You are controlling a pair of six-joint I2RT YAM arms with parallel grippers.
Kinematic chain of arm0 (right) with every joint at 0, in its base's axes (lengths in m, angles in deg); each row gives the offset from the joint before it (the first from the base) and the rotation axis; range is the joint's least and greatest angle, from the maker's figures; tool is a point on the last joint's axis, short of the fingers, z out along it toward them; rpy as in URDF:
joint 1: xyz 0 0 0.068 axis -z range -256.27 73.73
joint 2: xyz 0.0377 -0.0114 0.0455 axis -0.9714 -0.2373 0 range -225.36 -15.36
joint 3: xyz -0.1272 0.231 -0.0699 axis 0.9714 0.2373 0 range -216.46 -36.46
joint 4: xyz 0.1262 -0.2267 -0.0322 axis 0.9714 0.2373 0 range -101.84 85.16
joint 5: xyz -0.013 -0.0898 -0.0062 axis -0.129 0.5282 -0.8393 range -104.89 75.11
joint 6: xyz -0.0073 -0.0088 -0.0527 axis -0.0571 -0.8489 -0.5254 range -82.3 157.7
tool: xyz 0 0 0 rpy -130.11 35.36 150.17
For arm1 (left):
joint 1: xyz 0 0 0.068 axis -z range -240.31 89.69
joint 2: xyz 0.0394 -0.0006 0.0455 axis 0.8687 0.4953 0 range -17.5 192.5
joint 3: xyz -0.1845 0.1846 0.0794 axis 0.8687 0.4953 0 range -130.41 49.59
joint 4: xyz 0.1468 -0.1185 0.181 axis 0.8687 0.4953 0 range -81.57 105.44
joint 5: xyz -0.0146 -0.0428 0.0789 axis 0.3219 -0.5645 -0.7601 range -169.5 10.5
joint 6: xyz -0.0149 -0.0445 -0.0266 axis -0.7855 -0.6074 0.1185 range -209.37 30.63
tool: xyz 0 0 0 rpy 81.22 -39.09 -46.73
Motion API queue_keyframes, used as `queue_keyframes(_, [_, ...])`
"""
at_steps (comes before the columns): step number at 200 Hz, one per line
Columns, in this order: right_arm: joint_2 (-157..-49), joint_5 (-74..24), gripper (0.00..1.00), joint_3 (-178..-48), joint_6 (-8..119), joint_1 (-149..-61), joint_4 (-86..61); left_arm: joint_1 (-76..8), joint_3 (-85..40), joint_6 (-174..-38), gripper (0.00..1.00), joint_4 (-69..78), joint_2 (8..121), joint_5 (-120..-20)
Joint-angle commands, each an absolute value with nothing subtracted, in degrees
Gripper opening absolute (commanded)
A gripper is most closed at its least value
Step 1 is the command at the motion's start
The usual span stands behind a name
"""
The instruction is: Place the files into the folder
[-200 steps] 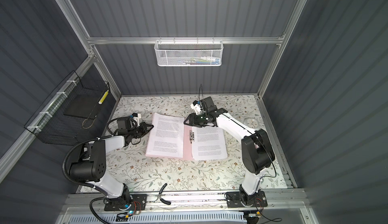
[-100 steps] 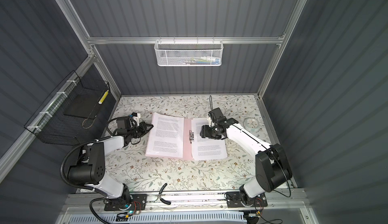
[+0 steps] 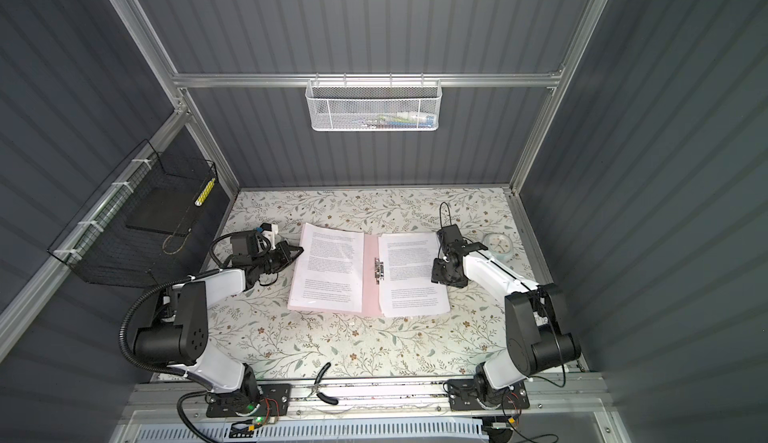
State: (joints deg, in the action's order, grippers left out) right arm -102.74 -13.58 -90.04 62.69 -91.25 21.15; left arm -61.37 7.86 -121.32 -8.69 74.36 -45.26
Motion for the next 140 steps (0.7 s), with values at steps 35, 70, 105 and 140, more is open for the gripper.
queue_keyframes(35, [-104.4,-13.5,0.44,-88.6,62.1,-90.8,21.6,-61.1,7.7,-120.2,0.0,-7.7,74.3,-45.3])
queue_keyframes(70, [-105.4,-15.9,0.43,-88.0,62.5,-90.5,19.9,-61.1,7.8,-120.2,0.0,-7.9,74.5,-45.3])
queue_keyframes(105, [-106.3,-18.4,0.36,-87.3,62.7,-89.9,18.5,-61.1,7.8,-120.3,0.0,-7.9,74.6,-45.3])
queue_keyframes(140, [-105.4,-20.1,0.25,-86.7,63.3,-89.7,17.4,-61.1,7.9,-120.4,0.0,-8.2,75.0,-45.3])
